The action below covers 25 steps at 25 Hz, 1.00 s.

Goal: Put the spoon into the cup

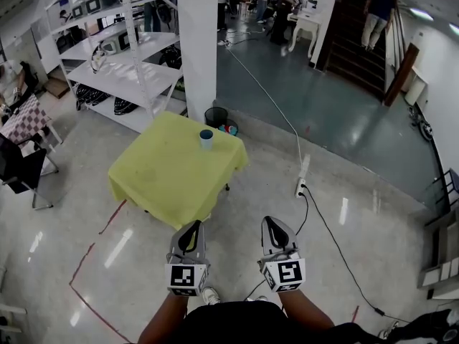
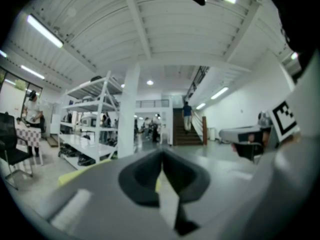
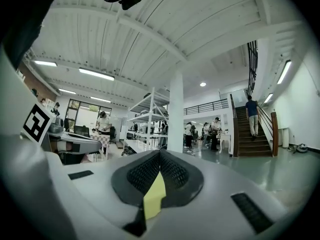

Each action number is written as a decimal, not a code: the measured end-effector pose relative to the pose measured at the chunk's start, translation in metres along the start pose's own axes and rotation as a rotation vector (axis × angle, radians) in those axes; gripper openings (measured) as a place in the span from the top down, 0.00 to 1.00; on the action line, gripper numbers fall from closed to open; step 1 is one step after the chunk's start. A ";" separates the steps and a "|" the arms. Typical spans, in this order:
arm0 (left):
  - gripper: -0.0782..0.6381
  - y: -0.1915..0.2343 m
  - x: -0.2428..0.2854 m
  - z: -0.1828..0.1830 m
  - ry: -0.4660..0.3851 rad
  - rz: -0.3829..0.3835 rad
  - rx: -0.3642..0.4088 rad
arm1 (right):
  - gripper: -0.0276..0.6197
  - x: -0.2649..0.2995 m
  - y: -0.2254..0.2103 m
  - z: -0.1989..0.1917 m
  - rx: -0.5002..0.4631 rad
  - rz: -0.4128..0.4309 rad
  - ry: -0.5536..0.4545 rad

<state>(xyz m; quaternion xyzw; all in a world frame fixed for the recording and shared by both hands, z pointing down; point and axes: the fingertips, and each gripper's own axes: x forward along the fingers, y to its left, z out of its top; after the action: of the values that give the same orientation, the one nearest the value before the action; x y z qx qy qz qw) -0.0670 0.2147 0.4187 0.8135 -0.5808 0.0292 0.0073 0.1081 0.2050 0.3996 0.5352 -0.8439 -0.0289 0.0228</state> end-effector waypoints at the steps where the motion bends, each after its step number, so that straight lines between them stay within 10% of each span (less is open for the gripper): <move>1: 0.87 0.005 -0.002 -0.002 0.001 -0.004 -0.002 | 0.95 0.001 0.003 -0.002 0.002 -0.009 0.005; 25: 0.88 0.009 0.099 -0.002 0.000 -0.052 0.026 | 0.95 0.083 -0.039 -0.006 0.012 0.024 0.021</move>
<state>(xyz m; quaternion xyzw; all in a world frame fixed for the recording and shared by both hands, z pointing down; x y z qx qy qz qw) -0.0439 0.1181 0.4259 0.8284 -0.5589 0.0366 -0.0024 0.1084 0.1137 0.4038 0.5252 -0.8503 -0.0179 0.0284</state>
